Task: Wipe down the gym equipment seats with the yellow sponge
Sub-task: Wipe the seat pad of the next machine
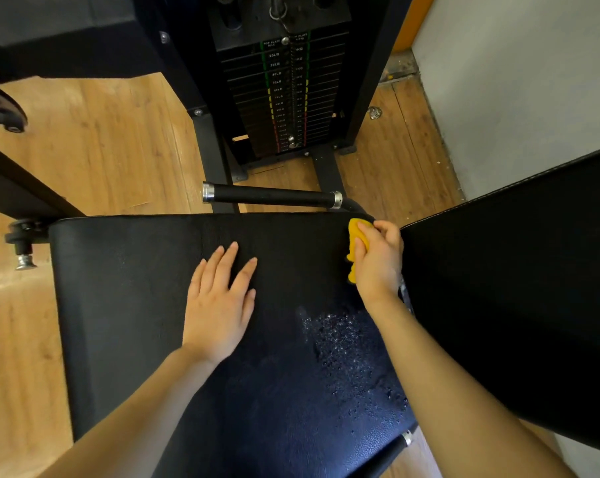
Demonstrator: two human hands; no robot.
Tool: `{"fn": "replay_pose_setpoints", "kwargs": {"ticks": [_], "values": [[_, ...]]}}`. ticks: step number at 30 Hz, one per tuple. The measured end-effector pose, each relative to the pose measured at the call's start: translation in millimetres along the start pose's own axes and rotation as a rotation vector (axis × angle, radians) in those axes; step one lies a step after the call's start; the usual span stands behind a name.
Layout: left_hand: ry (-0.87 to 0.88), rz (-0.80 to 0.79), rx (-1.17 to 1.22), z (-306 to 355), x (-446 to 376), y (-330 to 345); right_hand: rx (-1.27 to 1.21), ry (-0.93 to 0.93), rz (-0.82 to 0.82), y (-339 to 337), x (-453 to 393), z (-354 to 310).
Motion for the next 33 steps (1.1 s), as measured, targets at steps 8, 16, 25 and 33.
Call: {"fn": "replay_pose_setpoints", "kwargs": {"ticks": [8, 16, 25, 33], "values": [[-0.024, 0.009, -0.076, 8.2, 15.3, 8.6, 0.041, -0.039, 0.010, 6.5, 55.5, 36.2], [-0.014, 0.048, -0.091, 9.2, 15.3, 8.8, 0.000, 0.023, -0.009, -7.0, 104.3, 60.3], [0.004, 0.100, -0.064, 8.5, 14.8, 7.6, -0.011, 0.028, 0.085, -4.7, 67.8, 44.2], [0.013, 0.126, -0.053, 6.9, 18.5, 9.1, 0.066, 0.076, 0.104, -0.7, 132.7, 86.1]]}}
Point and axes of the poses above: each hand's wrist, its own x-axis away from the middle knuckle, its own y-axis out of the palm, z = x × y, the point moved 8 cm from there along -x, towards the middle knuckle, and after that the axes turned 10 degrees about x, right-handed, at the moved point
